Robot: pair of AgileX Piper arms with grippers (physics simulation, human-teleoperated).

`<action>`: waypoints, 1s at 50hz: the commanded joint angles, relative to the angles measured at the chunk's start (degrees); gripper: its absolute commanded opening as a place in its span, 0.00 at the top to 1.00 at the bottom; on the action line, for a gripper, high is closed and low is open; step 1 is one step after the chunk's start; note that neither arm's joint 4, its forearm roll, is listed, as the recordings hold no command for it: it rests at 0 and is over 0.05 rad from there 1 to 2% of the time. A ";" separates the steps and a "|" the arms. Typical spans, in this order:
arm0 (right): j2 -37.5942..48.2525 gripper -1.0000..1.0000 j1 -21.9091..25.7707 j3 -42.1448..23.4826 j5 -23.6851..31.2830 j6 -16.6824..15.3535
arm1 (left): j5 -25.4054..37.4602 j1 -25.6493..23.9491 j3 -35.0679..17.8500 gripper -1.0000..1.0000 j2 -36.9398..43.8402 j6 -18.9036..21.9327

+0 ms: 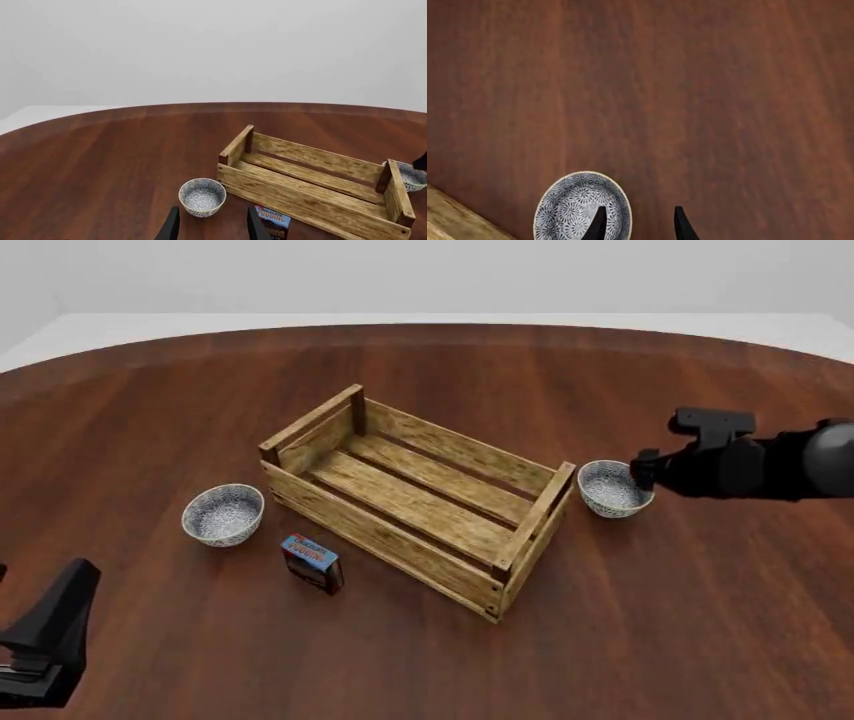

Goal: Stack the right bowl on the left bowl and place them in the tray.

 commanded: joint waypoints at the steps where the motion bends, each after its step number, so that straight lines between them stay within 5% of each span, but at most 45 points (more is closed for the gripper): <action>1: 2.37 0.00 0.10 0.04 -1.39 0.45 | -0.02 -0.14 0.14 0.00 0.00 0.04; 39: 9.93 0.00 1.28 0.07 -5.43 2.51 | -0.11 -0.41 0.27 0.00 0.00 -0.13; 40: 10.10 1.00 1.26 0.02 -5.46 2.48 | -0.13 -0.42 0.33 0.00 0.00 -0.13; 50: 8.66 1.00 1.08 0.42 -5.05 2.36 | -0.23 -0.52 0.46 0.00 0.00 -0.16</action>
